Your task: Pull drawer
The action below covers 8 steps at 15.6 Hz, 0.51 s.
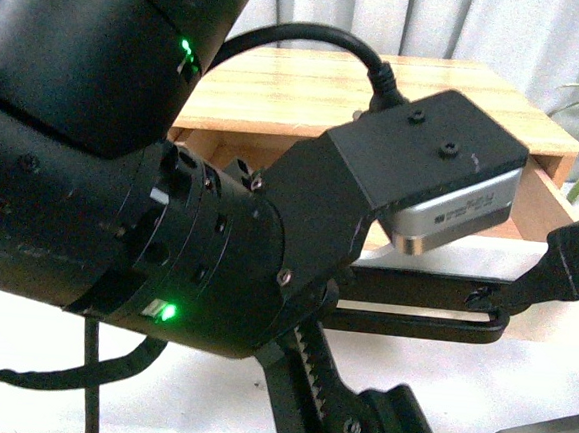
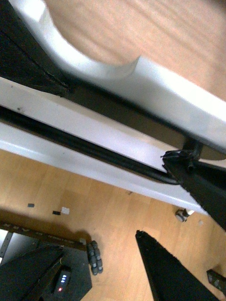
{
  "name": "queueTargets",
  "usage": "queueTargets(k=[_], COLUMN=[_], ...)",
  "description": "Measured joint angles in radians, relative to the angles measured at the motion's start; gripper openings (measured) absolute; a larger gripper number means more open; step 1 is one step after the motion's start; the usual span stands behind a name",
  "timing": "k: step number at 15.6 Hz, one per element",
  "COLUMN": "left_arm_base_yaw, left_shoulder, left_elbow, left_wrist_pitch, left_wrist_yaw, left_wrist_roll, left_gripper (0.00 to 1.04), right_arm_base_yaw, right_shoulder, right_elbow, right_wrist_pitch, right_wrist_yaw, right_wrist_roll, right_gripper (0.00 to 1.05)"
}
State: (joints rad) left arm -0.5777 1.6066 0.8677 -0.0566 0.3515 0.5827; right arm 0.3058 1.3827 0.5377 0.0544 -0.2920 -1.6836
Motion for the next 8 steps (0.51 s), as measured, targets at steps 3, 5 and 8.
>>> queueTargets(k=[3,5,8], left_arm_base_yaw=[-0.005,-0.005,0.003], left_shoulder=[-0.010,-0.043,-0.144], left_elbow=[0.002,0.002,-0.009], left_wrist_pitch=[-0.007,-0.021,-0.022], left_wrist_yaw=[0.000,0.014,0.053], left_wrist_roll=[-0.009,-0.026,-0.045], left_gripper=[0.98,0.98,0.98], right_arm_base_yaw=[0.000,-0.002,-0.024], right_shoulder=[-0.013,-0.046,-0.096], right_elbow=[0.006,0.012,0.032], right_wrist_pitch=[-0.013,-0.043,-0.069], right_wrist_yaw=[-0.001,-0.018,-0.057], right_wrist_roll=[-0.011,0.001,0.026], right_gripper=[0.98,0.98,0.98])
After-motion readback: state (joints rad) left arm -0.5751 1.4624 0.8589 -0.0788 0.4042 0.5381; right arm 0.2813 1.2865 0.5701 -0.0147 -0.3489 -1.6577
